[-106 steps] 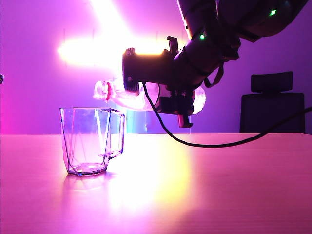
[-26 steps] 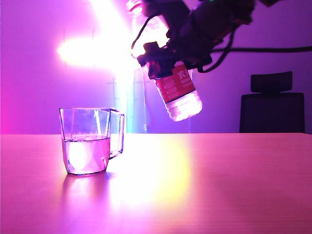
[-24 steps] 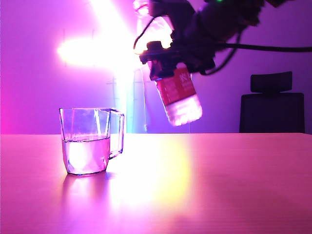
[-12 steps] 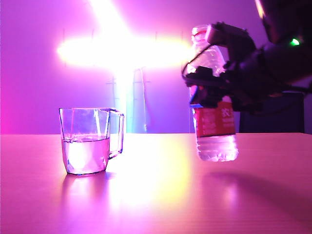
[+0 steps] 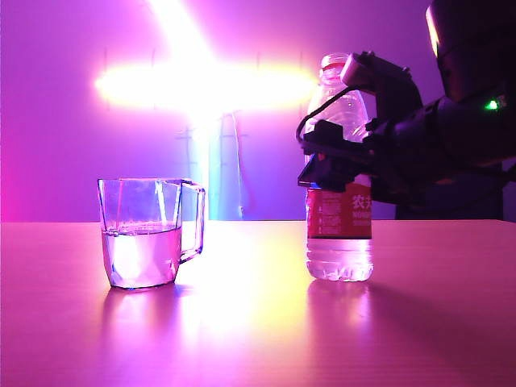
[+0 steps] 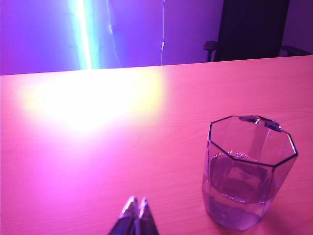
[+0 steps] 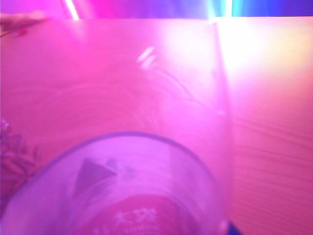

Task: Pick up the mineral water bottle on the table and pour water into the mug until it's half full.

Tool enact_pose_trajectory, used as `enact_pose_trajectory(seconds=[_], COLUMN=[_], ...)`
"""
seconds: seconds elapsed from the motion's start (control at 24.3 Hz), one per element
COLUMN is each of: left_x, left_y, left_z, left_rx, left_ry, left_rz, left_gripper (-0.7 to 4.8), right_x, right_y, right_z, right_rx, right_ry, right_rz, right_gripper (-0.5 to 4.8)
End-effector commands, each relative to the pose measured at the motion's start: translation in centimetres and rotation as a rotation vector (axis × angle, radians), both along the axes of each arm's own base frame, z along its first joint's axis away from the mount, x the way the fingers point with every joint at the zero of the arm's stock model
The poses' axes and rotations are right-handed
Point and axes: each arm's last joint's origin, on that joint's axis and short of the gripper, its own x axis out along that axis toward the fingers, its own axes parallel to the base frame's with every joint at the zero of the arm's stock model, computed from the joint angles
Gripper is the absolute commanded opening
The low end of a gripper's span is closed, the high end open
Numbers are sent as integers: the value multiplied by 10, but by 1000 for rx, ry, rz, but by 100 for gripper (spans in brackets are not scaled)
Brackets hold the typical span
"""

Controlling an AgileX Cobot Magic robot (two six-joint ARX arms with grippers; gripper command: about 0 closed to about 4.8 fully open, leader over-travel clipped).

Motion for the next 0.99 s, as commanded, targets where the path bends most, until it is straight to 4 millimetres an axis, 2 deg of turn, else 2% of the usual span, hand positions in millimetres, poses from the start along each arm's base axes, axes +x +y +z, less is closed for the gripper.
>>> enact_pose_trajectory(seconds=[0.04, 0.12, 0.21, 0.54, 0.74, 0.91, 0.99], left_x=[0, 0, 0, 0, 0, 2, 4], left_y=[0, 0, 0, 0, 1, 8, 17], left_z=[3, 3, 3, 3, 3, 3, 3], left_rx=[-8, -8, -8, -8, -8, -7, -6], left_ry=[-14, -14, -14, -14, -14, -14, -15], left_rz=[0, 0, 0, 0, 9, 80, 171], left_gripper=[-2, -2, -2, -2, -2, -2, -2], right_x=[0, -3, -11, -42, -72, -83, -88], right_y=[0, -2, -5, -24, -42, -49, -52], right_z=[5, 2, -3, -3, -3, 1, 5], right_rx=[28, 21, 12, 41, 117, 158, 174], right_ry=[-40, -24, -9, -11, -23, -56, -54], right_rz=[-4, 1, 4, 10, 6, 10, 8], right_gripper=[404, 430, 479, 479, 479, 479, 479])
